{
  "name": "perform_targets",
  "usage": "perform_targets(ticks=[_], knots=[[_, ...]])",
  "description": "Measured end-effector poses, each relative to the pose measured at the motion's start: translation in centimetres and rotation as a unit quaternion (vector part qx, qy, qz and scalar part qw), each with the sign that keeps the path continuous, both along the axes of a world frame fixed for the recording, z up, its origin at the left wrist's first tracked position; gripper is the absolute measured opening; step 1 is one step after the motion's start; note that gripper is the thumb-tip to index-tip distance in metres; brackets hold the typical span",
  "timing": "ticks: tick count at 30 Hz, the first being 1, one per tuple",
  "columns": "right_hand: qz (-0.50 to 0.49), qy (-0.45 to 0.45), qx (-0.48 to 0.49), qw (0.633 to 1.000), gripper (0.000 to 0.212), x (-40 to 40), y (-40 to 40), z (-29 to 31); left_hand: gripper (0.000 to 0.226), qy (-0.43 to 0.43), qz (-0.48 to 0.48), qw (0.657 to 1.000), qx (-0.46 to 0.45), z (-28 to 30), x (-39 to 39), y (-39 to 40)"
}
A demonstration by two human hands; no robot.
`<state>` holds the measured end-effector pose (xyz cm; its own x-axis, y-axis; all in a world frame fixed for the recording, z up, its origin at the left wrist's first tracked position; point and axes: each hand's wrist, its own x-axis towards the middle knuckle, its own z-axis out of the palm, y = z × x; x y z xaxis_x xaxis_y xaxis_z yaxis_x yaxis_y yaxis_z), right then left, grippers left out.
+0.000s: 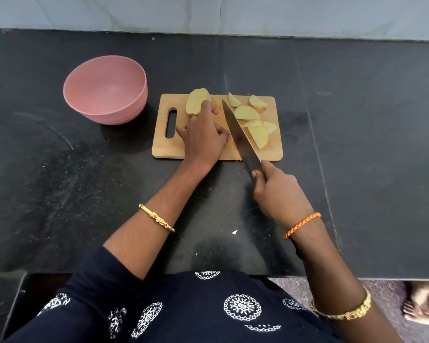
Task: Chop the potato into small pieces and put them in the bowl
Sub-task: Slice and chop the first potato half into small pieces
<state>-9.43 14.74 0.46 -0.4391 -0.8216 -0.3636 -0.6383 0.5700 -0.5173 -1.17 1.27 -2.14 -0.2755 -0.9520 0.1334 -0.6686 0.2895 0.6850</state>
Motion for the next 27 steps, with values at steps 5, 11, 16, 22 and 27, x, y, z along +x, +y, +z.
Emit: perform_targets(ticks=[5,11,16,22,27], knots=[[-0.009,0.009,0.014,1.0,0.022,0.4,-0.4,-0.2,0.041,-0.007,0.003,1.0,0.007,0.1,0.0,0.0],[0.002,0.034,0.048,0.998,0.019,1.0,-1.1,-0.2,0.039,-0.016,0.01,1.0,-0.006,0.1,-0.1,0.0],[0.02,0.021,0.075,0.997,0.019,-0.4,-0.3,0.5,0.031,-0.012,0.006,1.0,-0.016,-0.1,-0.1,0.5],[-0.03,-0.054,-0.001,0.998,0.025,-2.5,0.0,1.7,0.014,-0.022,-0.04,0.995,-0.084,1.4,0.4,-0.7],[-0.044,-0.065,-0.021,0.997,0.028,-2.9,-1.0,0.6,0.024,-0.12,-0.109,0.981,-0.11,3.3,-0.1,-2.9]])
